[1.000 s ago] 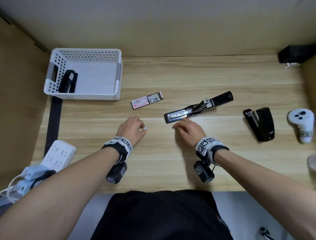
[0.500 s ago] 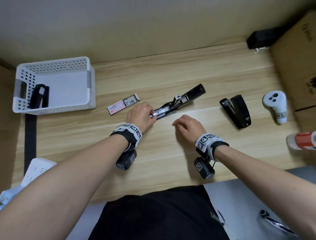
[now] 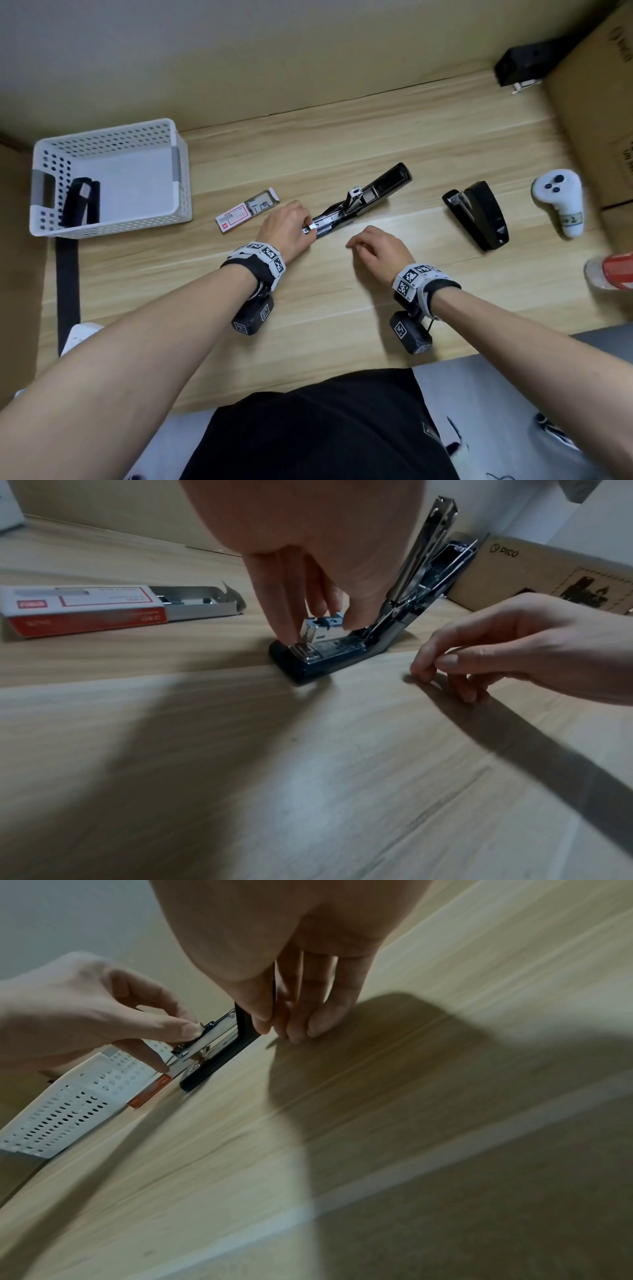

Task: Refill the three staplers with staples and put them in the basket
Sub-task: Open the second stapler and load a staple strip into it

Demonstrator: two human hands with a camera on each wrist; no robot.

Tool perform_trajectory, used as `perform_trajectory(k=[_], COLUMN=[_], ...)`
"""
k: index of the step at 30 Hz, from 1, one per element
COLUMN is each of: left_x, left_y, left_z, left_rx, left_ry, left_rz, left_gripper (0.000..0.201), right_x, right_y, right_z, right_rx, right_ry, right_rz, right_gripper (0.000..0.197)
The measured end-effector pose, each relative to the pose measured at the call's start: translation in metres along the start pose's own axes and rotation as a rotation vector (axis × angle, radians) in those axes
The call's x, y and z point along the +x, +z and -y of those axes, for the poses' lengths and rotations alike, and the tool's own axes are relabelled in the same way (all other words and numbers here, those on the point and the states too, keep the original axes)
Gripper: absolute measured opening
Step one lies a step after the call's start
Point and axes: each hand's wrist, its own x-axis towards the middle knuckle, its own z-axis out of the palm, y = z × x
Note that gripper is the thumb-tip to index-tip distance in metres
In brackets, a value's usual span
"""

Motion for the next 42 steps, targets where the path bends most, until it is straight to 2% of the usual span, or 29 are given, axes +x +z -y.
perform_trajectory(k=[6,15,28,37,42], left_x=[0.002,-0.001,-0.002,0.001,-0.004], left_y=[-0.004,0.001,0.003,0.007,0.010], left_z=[0.006,0.004,-0.002,-0.005,0.001], left_rx=[-0.063,-0.011,-0.028,0.043,0.097], left_ry=[-0.007,0.012,-0.049,-0.084,-0.100], left_rz=[-0.008,0.029,-0.014,-0.014,0.005], left_gripper=[0.012,0.014,0.011,0.010,0.014], right_x=[0.006,0.009,0.008,0.009,0.007], right_y=[0.002,0.003,0.002,0.002,-0.003], right_z=[0.004,0.008,0.006,0.008,0.026], right_rx=[0.006,0.001,-0.008,0.000,0.024], right_ry=[-0.001,-0.011,-0.007,-0.012,-0.102], right_rz=[-0.008,-0.004,0.009,0.017,-0.053], right_gripper=[0.022,0.022,0.022,0.023,0.020])
